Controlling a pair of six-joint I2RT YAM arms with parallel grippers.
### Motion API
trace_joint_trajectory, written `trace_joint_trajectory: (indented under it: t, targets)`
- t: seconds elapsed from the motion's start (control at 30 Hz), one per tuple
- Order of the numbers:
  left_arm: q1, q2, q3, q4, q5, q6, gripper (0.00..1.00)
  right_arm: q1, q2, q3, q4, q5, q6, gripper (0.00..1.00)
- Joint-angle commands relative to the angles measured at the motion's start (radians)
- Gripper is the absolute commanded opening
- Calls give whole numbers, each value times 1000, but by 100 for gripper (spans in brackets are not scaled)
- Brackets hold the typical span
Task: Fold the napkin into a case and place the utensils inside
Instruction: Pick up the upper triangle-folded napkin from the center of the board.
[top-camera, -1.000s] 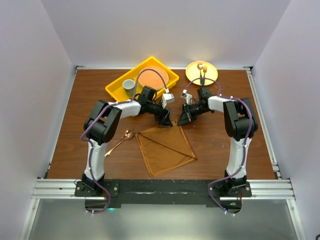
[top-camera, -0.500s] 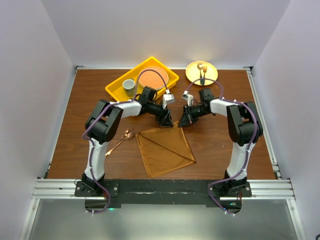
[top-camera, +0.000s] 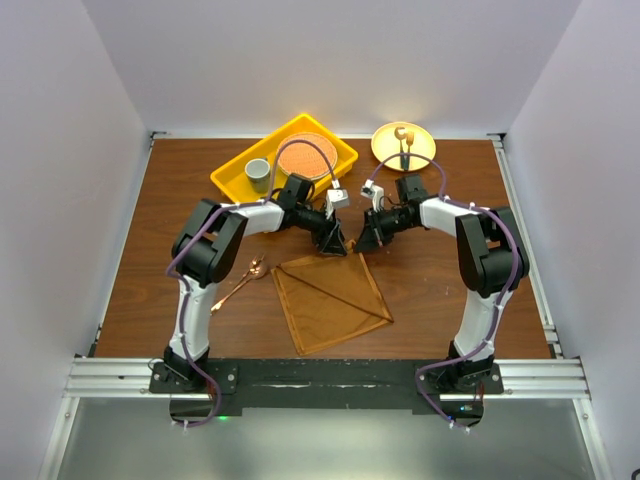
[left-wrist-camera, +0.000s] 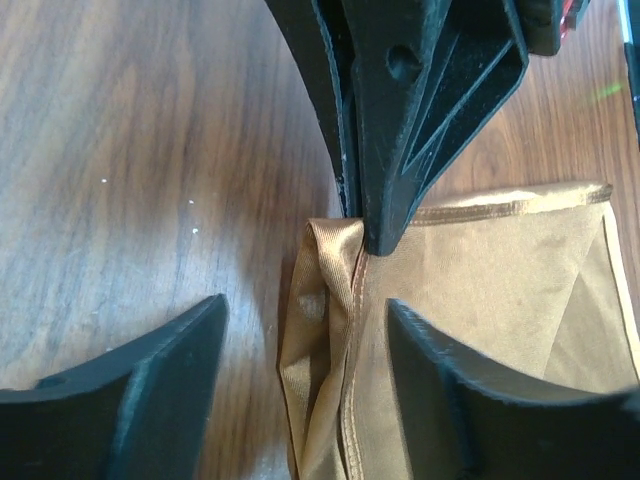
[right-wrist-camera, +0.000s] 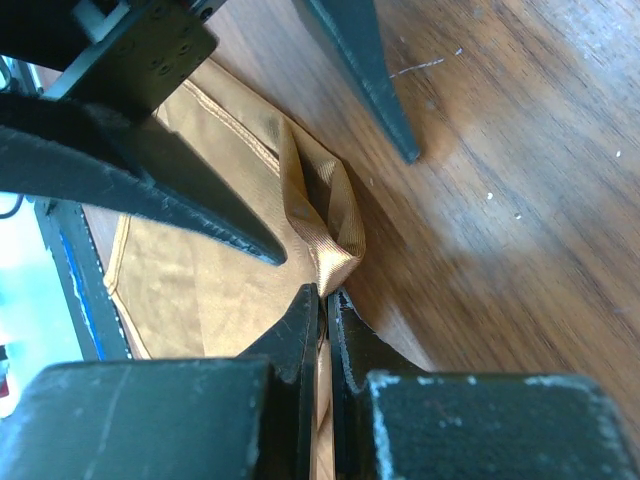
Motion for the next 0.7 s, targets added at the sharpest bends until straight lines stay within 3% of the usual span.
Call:
trace_joint_trajectory:
  t: [0.0,0.13,0.47,0.5,0.6,0.63,0.67]
  targets:
    - [2,8,22,10,61,25,62,6,-62,-5,11,-18,-57,0]
    - [2,6,22,5,76,36,40,5,-64,-4,17,-16,-58,0]
    - [1,6,22,19,67,36,14,6,-78,-10,25,-18,-63,0]
    - [1,8,22,20,67,33,14,6,-78,-10,28,-16,-63,0]
    - [1,11,25,20,76,28,35,6,-79,-13,33,-21,-69,0]
    - [1,11,23,22,77,25,49,6,-79,-13,27,-22,-72,0]
    - [1,14,25,25,79,22,53,6,-79,-13,22,-25,-83,0]
